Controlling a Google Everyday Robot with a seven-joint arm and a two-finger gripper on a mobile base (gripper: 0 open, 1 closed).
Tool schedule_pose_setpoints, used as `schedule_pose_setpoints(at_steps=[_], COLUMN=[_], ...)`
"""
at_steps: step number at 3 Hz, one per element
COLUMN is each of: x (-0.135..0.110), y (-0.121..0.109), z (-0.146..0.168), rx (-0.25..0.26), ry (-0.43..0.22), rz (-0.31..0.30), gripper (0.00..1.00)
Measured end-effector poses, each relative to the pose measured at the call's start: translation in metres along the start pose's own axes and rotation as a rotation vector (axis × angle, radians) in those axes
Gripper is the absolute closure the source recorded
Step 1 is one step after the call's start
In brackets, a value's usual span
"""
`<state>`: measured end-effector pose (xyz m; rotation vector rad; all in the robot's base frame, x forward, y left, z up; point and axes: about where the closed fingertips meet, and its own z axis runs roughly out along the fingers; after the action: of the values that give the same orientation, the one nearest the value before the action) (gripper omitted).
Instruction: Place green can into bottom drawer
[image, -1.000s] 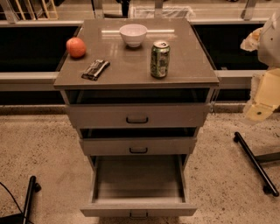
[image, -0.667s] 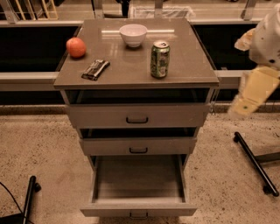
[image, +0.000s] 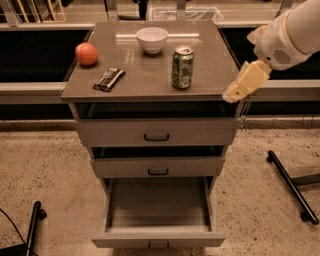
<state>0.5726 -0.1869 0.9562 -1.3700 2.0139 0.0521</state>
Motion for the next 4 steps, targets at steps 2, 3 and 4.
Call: schedule_pose_setpoints(at_steps=[2,3,4], x=[-0.055,-0.076,-0.085], y=[-0.084,-0.102,-0.113], z=[0.069,0.100,0.127], rx=[0.081,0.060,0.046], ry=[-0.389,-0.493,-0.570], rz=[0.056,0.087,0.134], gripper=[0.00,0.00,0.00])
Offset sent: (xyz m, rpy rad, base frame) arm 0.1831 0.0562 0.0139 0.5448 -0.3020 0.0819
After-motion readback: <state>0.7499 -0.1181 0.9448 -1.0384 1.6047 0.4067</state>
